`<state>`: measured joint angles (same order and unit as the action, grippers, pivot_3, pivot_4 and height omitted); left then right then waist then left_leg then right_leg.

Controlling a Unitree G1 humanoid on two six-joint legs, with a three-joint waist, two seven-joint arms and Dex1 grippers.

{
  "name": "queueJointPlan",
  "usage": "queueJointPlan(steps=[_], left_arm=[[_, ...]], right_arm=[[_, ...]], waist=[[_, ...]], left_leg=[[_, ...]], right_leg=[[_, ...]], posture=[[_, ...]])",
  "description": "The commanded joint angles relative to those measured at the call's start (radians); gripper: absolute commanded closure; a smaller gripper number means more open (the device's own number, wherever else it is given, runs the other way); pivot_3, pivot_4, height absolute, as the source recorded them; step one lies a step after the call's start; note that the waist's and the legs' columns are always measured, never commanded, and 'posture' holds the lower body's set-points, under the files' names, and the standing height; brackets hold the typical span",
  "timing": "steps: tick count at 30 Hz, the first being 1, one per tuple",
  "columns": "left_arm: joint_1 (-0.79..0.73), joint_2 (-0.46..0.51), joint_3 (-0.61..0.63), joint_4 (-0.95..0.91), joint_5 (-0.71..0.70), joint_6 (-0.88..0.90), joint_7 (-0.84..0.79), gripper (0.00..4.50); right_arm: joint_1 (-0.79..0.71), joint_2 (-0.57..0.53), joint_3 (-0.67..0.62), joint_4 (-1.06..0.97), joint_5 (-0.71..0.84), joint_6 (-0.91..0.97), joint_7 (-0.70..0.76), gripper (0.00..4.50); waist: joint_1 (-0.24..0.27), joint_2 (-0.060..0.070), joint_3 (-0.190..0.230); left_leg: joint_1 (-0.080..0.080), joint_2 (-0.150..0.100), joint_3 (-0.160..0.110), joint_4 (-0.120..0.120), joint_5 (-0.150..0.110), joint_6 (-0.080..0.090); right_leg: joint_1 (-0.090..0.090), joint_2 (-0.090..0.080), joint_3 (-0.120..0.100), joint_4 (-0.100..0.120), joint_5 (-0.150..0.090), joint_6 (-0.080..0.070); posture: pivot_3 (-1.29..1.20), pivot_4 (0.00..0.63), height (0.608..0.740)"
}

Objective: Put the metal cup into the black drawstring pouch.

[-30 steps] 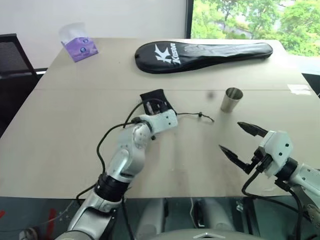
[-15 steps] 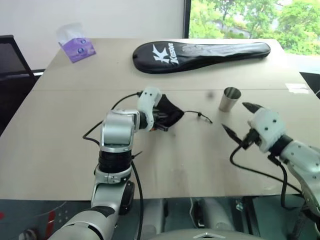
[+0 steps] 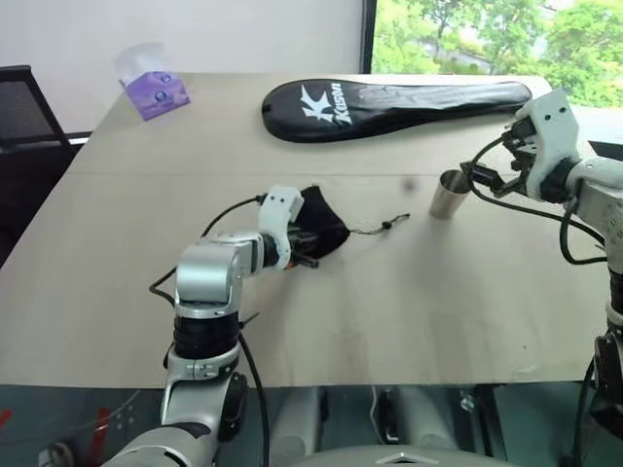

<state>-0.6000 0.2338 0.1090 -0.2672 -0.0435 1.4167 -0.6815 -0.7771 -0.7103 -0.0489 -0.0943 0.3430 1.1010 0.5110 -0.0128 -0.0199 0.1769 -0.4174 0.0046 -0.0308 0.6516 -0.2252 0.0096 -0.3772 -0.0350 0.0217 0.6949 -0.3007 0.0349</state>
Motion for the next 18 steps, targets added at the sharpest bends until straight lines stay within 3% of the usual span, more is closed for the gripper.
queueJointPlan(steps=[1,11,18], left_arm=[[-0.029,-0.005,0.027,-0.027,-0.056,-0.010,0.041,4.46],[-0.002,-0.007,0.043,-0.085,-0.151,0.006,0.148,4.46],[0.026,0.010,0.039,-0.114,-0.195,0.022,0.198,4.50]], right_arm=[[-0.059,-0.024,0.044,0.143,-0.026,-0.051,0.066,0.00],[-0.252,0.007,0.208,0.575,-0.137,-0.191,0.243,0.00],[-0.349,0.048,0.289,0.806,-0.245,-0.352,0.343,3.20]], waist=[[-0.001,0.000,0.000],[-0.005,0.000,0.000],[-0.003,0.000,0.000]], left_leg=[[0.000,0.000,0.000,0.000,0.000,0.000],[-0.001,0.001,0.001,-0.001,0.000,-0.001],[-0.001,0.000,0.002,-0.001,0.003,-0.005]], right_leg=[[0.000,0.000,0.000,0.000,0.000,0.000],[-0.003,0.000,0.000,0.000,0.000,0.000],[-0.003,0.001,0.000,0.000,0.000,0.000]], posture=[[0.00,0.150,0.740],[0.00,0.150,0.740],[0.00,0.150,0.740]])
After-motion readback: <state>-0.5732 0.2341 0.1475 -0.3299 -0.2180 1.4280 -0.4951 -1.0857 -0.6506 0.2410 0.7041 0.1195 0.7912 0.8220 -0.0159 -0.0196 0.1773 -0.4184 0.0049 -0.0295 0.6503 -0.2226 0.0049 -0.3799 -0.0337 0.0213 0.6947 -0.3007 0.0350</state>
